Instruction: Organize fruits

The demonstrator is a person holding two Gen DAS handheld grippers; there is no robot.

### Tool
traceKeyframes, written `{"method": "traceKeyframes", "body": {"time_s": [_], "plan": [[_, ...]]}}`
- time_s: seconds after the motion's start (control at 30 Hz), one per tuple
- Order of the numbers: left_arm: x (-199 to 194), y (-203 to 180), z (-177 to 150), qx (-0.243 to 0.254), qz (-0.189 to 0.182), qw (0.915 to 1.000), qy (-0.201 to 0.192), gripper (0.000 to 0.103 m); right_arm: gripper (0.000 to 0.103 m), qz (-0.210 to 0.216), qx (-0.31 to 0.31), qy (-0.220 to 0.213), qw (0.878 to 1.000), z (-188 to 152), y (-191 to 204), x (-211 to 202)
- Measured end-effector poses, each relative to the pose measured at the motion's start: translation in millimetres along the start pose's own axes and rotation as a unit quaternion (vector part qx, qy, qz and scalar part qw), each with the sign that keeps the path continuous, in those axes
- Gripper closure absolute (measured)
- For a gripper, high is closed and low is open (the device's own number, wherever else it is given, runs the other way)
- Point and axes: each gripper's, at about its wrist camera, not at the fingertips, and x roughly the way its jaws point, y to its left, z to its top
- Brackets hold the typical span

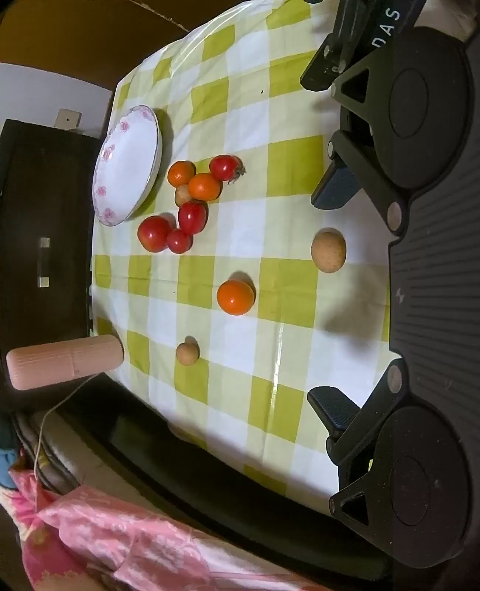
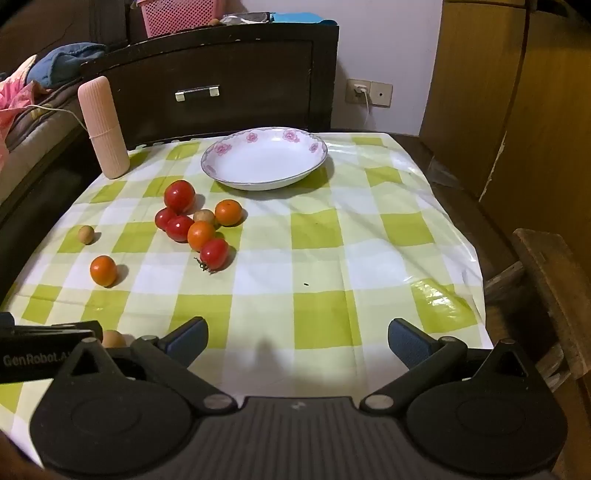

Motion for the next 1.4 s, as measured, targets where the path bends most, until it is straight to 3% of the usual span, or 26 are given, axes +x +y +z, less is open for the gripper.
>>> {"method": "traceKeyframes", "body": {"time_s": [0.4, 0.5, 1.4], "plan": [[8.6, 3.1, -3.6, -0.016, -0.009, 0.9995, 0.026, 0.001, 0.002, -0.008, -0.001, 0.002, 1.000, 5.3, 2.2, -9.7], [9.2, 4.5, -2.9, -0.018, -0.012, 0.9993, 0.031, 0.001, 0.002, -0.001, -0.001, 0.009, 1.000, -0.5, 1.1, 3.6], [11.1, 2.2, -4.5, -0.008, -0.003, 0.9995, 0.032, 0.002, 0.002, 0.000, -0.003, 0.016, 1.000, -2.9, 1.4, 7.0]]}}
